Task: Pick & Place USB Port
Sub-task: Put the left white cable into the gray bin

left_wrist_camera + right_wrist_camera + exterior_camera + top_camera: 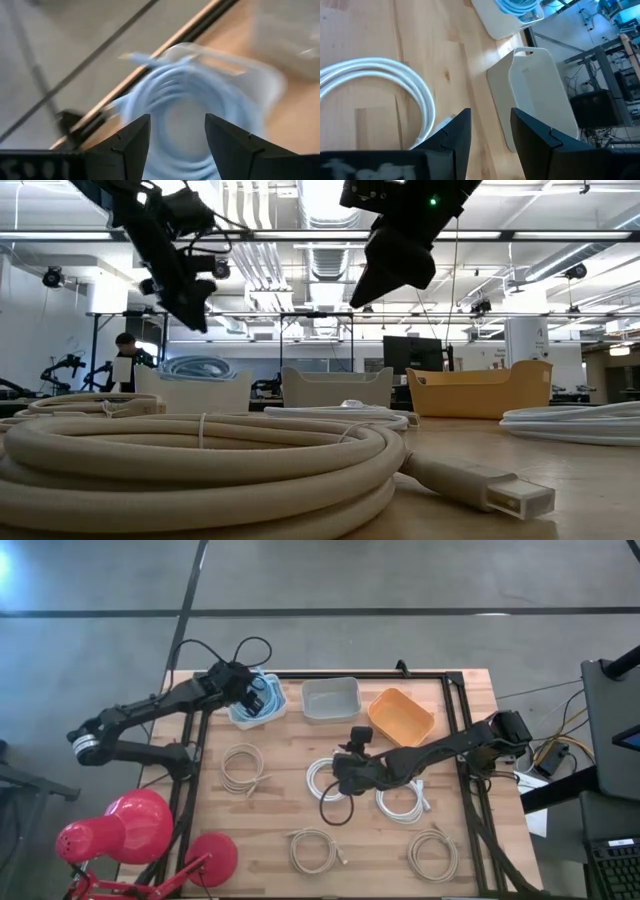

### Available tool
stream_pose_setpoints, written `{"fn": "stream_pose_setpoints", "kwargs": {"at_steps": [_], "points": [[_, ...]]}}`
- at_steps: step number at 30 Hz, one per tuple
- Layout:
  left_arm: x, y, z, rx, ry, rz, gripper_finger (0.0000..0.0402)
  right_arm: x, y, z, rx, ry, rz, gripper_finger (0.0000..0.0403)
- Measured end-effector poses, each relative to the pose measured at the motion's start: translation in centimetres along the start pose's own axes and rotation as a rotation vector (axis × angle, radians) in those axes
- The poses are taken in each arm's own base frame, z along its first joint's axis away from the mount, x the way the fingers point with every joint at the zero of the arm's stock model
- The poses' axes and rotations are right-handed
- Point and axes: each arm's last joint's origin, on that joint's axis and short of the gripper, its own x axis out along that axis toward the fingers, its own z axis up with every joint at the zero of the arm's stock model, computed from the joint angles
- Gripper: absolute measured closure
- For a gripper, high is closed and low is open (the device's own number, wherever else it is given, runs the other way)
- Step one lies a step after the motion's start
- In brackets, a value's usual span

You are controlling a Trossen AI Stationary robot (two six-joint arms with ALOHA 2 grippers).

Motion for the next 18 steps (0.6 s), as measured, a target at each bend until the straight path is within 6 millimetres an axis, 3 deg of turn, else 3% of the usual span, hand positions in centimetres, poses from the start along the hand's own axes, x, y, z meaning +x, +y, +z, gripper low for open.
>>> {"fn": "stream_pose_setpoints", "kwargs": {"at_steps": [10, 18], "points": [[-1.9, -4.3, 1.1, 0.047, -0.169, -0.318, 0.0202, 0.1, 0.7, -0.2, 0.049, 0.016, 0.202, 0.0261], [-3.2, -8.2, 0.1, 0.089, -0.282, -0.473, 0.0205, 1.6, 0.1, -1.3, 0.150, 0.088, 0.280, 0.0262]]}}
